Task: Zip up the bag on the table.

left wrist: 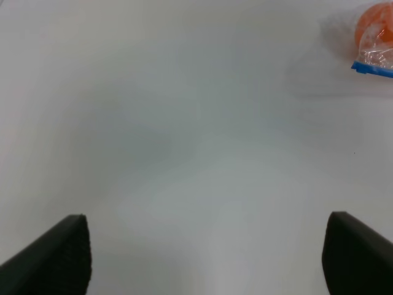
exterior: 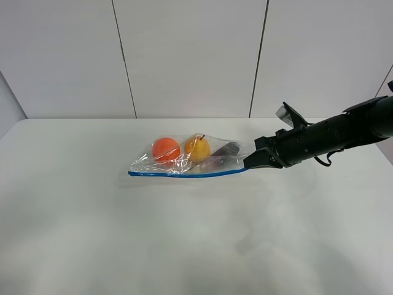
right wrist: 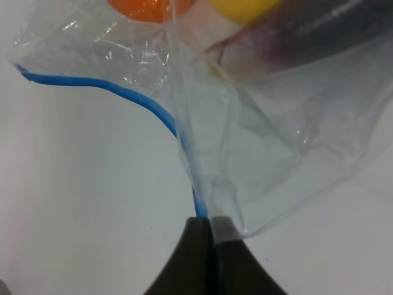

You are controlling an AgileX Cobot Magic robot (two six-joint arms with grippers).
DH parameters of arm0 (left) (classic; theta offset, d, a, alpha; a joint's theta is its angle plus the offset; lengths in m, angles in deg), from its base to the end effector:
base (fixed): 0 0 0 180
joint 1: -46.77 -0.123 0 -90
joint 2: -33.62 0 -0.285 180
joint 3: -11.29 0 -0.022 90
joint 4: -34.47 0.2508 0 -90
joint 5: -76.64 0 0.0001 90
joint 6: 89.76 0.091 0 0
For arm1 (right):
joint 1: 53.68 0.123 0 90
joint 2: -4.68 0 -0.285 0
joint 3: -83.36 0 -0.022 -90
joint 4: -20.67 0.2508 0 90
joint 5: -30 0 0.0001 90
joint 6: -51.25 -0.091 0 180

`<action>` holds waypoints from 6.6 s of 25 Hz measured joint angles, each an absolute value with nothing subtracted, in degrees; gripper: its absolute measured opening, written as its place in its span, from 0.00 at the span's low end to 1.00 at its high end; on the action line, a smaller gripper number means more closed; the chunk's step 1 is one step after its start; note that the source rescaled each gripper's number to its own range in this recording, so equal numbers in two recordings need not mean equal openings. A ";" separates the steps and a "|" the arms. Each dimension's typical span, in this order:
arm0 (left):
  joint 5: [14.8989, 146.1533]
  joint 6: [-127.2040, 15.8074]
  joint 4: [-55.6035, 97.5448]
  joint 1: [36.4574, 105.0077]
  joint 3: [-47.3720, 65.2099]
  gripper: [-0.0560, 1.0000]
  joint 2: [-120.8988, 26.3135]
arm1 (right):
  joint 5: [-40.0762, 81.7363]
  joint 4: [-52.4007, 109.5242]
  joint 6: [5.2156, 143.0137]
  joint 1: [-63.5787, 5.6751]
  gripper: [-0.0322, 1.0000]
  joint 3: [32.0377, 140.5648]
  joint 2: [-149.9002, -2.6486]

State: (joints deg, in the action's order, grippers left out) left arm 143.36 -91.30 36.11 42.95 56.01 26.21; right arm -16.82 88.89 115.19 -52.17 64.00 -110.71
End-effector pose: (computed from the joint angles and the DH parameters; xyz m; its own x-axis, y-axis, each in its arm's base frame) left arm -0.0186 0.0012 0.2871 -0.4799 -0.0476 -0.8760 -0.0971 0.9953 -0.0010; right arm 0.3409 0.0707 0.1582 -0.8916 -0.0777 -0.4461 -0.3578 0.7247 0.5889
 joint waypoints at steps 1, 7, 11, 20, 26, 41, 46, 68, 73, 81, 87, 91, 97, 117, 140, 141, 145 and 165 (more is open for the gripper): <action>143.36 -91.30 36.11 42.95 56.01 0.99 26.21 | -16.76 88.89 115.19 -52.17 0.03 64.00 -110.71; 143.36 -91.30 36.11 42.95 56.01 0.99 26.21 | -16.32 88.71 115.19 -52.17 0.03 64.00 -110.71; 143.36 -91.30 36.11 42.95 56.01 0.99 26.21 | -15.05 87.66 115.19 -52.17 0.04 64.00 -110.71; 143.36 -91.29 36.11 42.95 56.01 0.99 26.21 | -13.41 86.56 115.62 -52.17 0.49 64.00 -110.71; 143.36 -91.29 36.11 42.95 56.01 0.99 26.21 | -10.80 86.33 115.28 -52.17 0.82 64.00 -110.71; 143.36 -91.24 36.11 42.95 56.01 0.99 26.21 | 12.83 56.98 106.49 -52.17 0.84 64.00 -108.34; 143.36 -91.24 36.11 42.95 56.01 0.99 26.21 | 21.96 42.10 92.30 -52.83 0.84 64.00 -108.34; 143.36 -91.24 36.11 42.95 56.01 0.99 26.21 | 12.26 35.15 60.27 -62.59 0.84 64.00 -104.49; 143.36 -91.24 36.11 42.95 56.01 0.99 26.21 | 12.38 30.66 61.40 -63.99 0.84 64.00 -95.95; 143.36 -91.24 36.11 42.95 56.01 0.99 26.21 | 4.80 24.94 65.73 -64.16 0.84 64.00 -82.03; 143.36 -91.24 36.11 42.95 56.01 0.99 26.21 | -0.42 24.01 64.24 -64.16 0.84 64.00 -71.44; 143.36 -91.24 36.11 42.95 56.01 0.99 26.21 | -5.51 23.95 62.81 -64.16 0.84 64.00 -64.94; 143.36 -91.24 36.11 42.95 56.01 0.99 26.21 | -14.15 23.95 60.11 -64.16 0.84 62.18 -54.53; 143.36 -91.19 36.11 42.95 56.01 0.99 26.21 | -23.91 24.80 53.95 -64.16 0.84 40.88 -16.01; 143.36 -91.19 36.11 42.95 56.01 0.99 26.21 | -28.57 20.67 50.72 -64.16 0.84 34.68 -2.82; 143.36 -91.19 36.11 42.95 56.01 0.99 26.21 | -28.53 20.35 50.72 -64.16 0.84 34.39 -2.82; 143.36 -91.19 36.11 42.95 56.01 0.99 26.21 | -28.53 20.35 50.67 -64.16 0.84 34.06 -2.82; 143.36 -91.19 36.11 45.05 56.01 0.99 26.21 | -28.53 20.67 50.67 -60.30 0.84 34.06 -2.82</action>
State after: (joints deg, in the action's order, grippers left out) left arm 143.36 -91.19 36.11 45.05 56.01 26.21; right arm -28.53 20.67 50.67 -60.30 34.06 -2.82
